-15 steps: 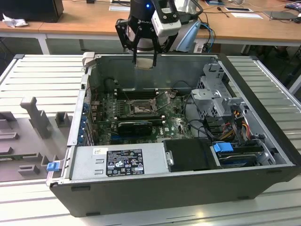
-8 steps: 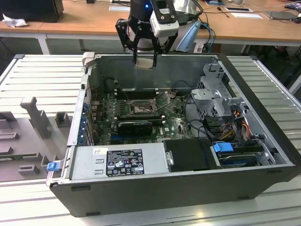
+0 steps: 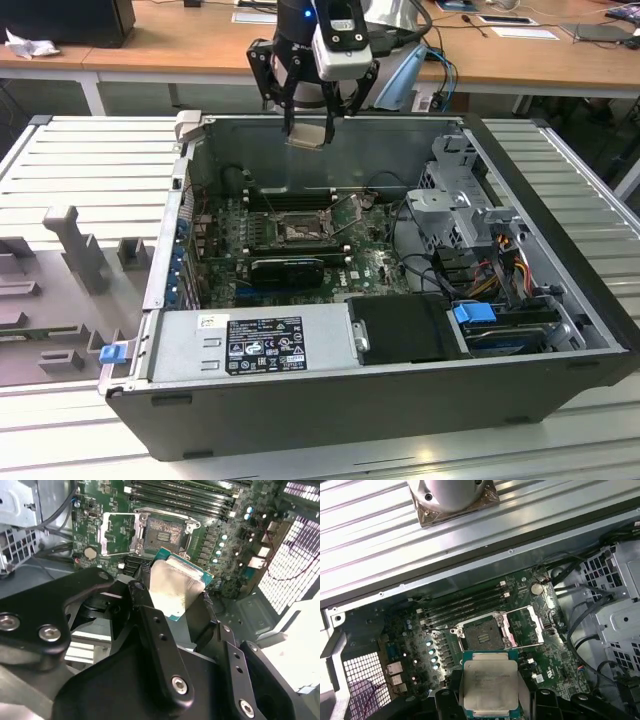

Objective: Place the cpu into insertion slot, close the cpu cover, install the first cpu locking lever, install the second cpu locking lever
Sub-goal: 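Place the cpu into insertion slot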

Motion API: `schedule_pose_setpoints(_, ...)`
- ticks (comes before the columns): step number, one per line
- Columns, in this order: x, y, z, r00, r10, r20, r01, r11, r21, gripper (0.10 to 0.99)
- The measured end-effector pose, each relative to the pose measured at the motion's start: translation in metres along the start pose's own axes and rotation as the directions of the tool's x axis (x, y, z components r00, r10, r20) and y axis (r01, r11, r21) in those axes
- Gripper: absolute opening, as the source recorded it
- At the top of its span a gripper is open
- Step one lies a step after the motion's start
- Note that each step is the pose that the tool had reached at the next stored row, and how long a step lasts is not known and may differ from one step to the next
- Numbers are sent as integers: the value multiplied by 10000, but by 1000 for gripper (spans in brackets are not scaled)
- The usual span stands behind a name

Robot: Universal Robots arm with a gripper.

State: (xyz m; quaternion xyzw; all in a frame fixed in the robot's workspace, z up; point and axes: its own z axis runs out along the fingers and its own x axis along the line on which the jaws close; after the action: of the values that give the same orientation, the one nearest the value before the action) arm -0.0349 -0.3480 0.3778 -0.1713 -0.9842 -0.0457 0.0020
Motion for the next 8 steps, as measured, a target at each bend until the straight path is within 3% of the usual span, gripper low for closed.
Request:
schedule_pose_setpoints(2,0,-1,6,9992,401,36,-401,9992,-7,525)
schedule_pose_setpoints(8,-1,-4,35,9986,527,55,-527,9986,8,525)
